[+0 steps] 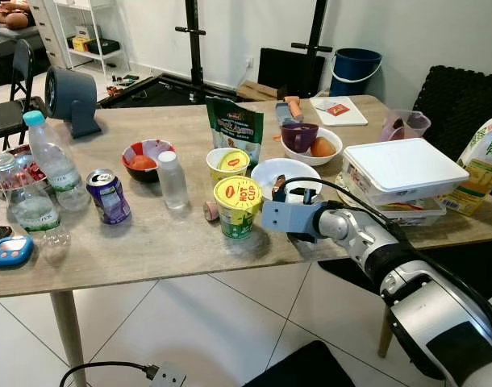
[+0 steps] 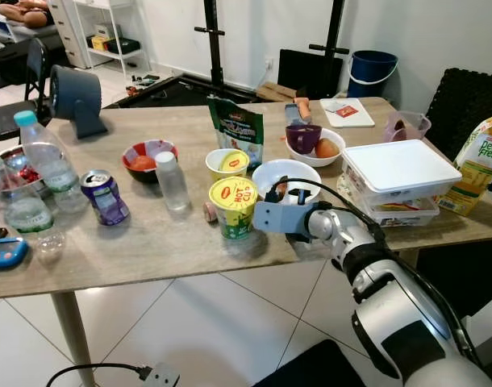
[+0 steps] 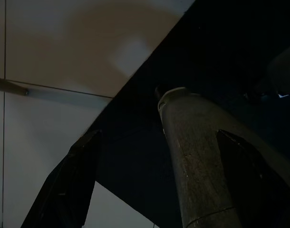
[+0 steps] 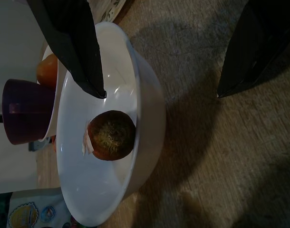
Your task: Restocking fridge
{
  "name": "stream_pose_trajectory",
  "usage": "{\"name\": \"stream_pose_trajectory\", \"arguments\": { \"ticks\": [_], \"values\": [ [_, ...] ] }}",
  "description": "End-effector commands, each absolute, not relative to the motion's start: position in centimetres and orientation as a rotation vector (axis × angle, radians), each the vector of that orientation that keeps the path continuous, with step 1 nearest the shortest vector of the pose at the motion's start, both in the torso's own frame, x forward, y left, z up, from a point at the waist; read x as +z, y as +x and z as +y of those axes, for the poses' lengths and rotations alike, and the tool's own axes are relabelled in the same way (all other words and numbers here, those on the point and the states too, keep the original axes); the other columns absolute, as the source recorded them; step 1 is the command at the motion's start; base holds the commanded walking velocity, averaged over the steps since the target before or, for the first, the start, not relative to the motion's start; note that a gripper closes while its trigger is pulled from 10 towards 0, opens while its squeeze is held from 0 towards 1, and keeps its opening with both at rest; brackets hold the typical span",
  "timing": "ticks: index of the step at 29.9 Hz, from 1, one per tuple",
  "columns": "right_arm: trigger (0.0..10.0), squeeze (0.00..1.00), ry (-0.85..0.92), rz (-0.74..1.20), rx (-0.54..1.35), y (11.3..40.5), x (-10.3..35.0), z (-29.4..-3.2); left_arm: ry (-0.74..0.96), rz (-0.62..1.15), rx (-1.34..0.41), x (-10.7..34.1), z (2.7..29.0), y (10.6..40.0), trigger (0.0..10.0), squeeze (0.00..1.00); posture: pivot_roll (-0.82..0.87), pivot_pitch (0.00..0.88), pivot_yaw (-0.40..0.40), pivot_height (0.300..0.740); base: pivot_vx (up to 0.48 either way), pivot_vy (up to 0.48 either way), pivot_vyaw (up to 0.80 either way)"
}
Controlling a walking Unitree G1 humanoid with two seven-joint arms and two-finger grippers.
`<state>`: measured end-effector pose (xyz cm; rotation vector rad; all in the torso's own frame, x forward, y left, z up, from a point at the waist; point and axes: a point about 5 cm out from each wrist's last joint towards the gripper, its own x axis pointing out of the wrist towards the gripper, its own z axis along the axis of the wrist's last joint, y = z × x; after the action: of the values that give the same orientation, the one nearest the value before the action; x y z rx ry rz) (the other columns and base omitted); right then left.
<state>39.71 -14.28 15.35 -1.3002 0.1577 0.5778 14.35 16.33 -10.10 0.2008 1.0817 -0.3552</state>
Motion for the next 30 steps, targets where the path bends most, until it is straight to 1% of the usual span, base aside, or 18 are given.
{"name": "stream_pose_trajectory", "arguments": {
  "ticks": [1, 17, 22, 28, 30],
  "values": [
    [10.0, 0.00, -1.309, 0.185, 0.581, 39.6, 15.0, -14.4, 0.180, 1.255, -0.356, -11.5, 16.8, 9.9, 10.0, 0.00, 0.03, 0.108, -0.043, 0.740, 0.000, 0.000, 0.00],
    [10.0, 0.00, -1.390, 0.215, 0.542, 40.3, 16.0, -14.3, 0.169, 1.272, -0.351, -11.8, 16.8, 8.9, 10.0, 0.00, 0.04, 0.123, -0.057, 0.740, 0.000, 0.000, 0.00],
    [10.0, 0.00, -1.422, 0.214, 0.541, 40.5, 16.5, -14.2, 0.169, 1.282, -0.357, -11.9, 16.7, 8.2, 10.0, 0.00, 0.04, 0.154, -0.061, 0.740, 0.000, 0.000, 0.00],
    [10.0, 0.00, -1.447, 0.209, 0.538, 40.8, 17.3, -14.2, 0.162, 1.315, -0.368, -12.2, 16.6, 6.5, 10.0, 0.00, 0.05, 0.213, -0.069, 0.740, 0.000, 0.000, 0.00],
    [10.0, 0.00, -1.449, 0.208, 0.537, 40.8, 17.4, -14.2, 0.161, 1.319, -0.369, -12.2, 16.6, 6.2, 10.0, 0.00, 0.05, 0.220, -0.071, 0.740, 0.000, 0.000, 0.00]
  ]
}}
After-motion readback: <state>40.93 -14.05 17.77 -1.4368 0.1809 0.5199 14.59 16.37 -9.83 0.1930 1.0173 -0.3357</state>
